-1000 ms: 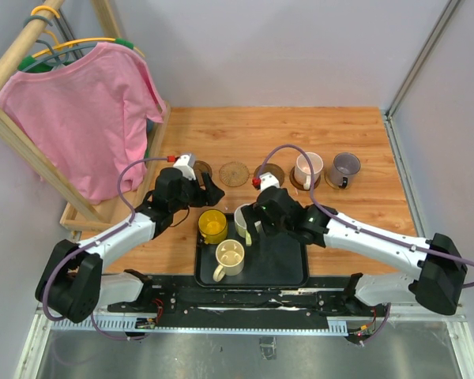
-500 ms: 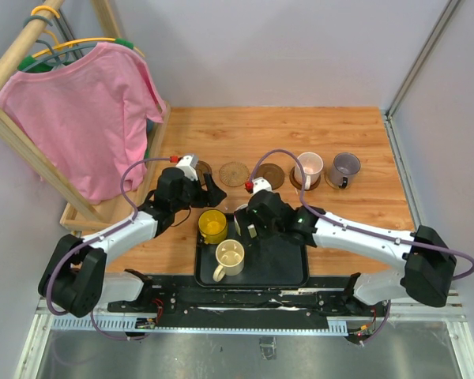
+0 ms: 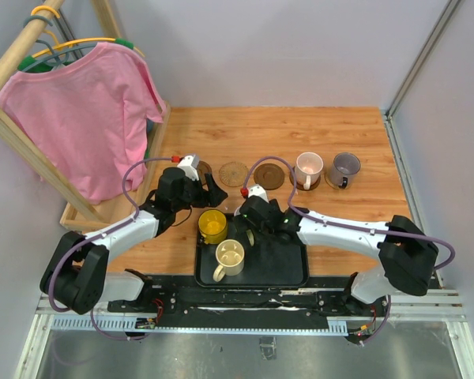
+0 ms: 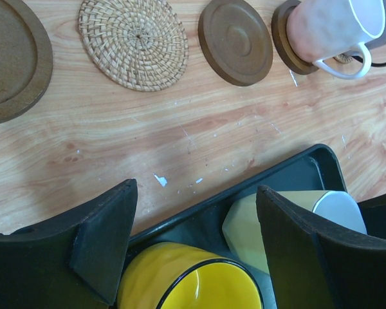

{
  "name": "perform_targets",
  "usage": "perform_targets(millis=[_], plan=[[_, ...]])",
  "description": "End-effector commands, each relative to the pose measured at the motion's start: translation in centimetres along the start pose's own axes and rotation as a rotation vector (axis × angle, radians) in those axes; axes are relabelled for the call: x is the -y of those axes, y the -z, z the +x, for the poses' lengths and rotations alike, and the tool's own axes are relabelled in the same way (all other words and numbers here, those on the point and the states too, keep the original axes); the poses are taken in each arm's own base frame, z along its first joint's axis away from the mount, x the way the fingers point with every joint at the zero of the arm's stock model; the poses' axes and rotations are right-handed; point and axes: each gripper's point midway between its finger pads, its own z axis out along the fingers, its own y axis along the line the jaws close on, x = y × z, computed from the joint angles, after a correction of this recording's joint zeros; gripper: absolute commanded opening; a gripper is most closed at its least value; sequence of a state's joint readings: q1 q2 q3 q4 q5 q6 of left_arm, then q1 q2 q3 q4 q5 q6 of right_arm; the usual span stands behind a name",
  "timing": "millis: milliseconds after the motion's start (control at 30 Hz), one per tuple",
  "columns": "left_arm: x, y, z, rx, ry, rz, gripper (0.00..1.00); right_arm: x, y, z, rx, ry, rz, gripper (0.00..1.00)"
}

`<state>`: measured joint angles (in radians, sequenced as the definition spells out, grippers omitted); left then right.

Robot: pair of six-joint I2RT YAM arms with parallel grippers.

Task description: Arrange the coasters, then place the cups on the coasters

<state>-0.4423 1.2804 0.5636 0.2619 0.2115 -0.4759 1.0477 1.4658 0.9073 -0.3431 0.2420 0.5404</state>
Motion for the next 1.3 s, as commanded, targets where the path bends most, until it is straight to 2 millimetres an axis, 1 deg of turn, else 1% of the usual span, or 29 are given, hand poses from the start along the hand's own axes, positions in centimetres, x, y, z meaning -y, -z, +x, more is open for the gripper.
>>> perform_targets(millis=[0,167,400,467,567,633,733,767,867,933,1000,1067,1133,1267], plan=[[0.7,-0.2,0.0,0.009,-0.015,0.033,0.78,0.3,0.0,0.3,-0.008,-0.003,0.054,0.97],[0.6,-0.2,0.2,0.005,-0.012,0.031,0.78,0.2,-0.1,0.7,-0.017,-0.005,0.049,0.78],[0.5,-0.1,0.5,-0.001,-0.008,0.030,0.78,-0.3,0.2,0.9,-0.007,-0.009,0.030,0.64],[0.4,-0.1,0.5,0.001,-0.007,0.027,0.78,-0.5,0.3,0.9,-0.005,-0.007,0.025,0.59],[0.4,0.0,0.5,0.003,-0.005,0.026,0.78,-0.7,0.3,1.1,-0.011,-0.003,0.022,0.42],[0.4,0.1,0.6,0.003,-0.004,0.024,0.78,-0.8,0.2,1.4,-0.022,0.003,0.023,0.27],[0.3,0.1,0.6,0.005,-0.004,0.022,0.78,-0.9,0.0,1.8,-0.039,0.011,0.031,0.06],[0.3,0.1,0.6,0.004,-0.003,0.022,0.78,-0.8,0.0,1.9,-0.043,0.013,0.036,0.01],[0.2,0.0,0.7,0.004,-0.001,0.020,0.78,-0.7,0.2,2.0,-0.046,0.022,0.051,0.01],[0.2,0.0,0.6,0.004,-0.001,0.020,0.78,-0.4,0.6,1.6,-0.026,0.027,0.072,0.01],[0.3,-0.1,0.6,0.005,0.000,0.022,0.78,0.0,1.2,0.7,0.004,0.031,0.106,0.01],[0.4,0.0,0.4,0.008,-0.001,0.024,0.78,0.6,2.2,-0.6,0.044,0.029,0.142,0.01],[0.5,0.1,0.1,0.019,-0.004,0.026,0.78,1.4,3.2,-2.3,0.095,0.023,0.199,0.01],[0.6,0.4,-0.8,0.048,-0.018,0.017,0.78,2.4,5.2,-5.6,0.176,0.002,0.289,0.01]])
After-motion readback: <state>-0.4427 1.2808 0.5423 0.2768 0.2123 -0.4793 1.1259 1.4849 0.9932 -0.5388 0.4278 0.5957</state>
